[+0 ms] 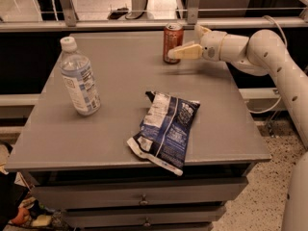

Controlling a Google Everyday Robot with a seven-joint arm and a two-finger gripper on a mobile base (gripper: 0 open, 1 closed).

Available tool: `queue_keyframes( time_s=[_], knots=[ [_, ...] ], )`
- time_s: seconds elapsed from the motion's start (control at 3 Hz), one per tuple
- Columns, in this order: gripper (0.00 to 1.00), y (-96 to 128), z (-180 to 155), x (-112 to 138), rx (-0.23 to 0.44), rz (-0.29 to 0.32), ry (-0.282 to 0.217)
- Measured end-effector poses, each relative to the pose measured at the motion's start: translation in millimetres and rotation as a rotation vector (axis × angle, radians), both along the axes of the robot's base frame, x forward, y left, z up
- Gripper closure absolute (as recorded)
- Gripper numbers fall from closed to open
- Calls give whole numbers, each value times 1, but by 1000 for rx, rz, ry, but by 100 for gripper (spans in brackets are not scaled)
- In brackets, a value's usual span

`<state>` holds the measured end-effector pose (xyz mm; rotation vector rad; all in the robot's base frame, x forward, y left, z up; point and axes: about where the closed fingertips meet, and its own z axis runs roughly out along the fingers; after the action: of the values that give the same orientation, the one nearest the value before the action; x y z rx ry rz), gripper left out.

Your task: Knock coke can over

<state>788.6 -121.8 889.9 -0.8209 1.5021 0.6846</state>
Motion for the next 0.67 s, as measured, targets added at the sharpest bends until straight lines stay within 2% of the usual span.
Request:
queue_keyframes(
  time_s=[0.33,0.67],
  knots=[
    [2,10,2,7,22,19,-15],
    [33,14,1,7,22,24,-12]
  ],
)
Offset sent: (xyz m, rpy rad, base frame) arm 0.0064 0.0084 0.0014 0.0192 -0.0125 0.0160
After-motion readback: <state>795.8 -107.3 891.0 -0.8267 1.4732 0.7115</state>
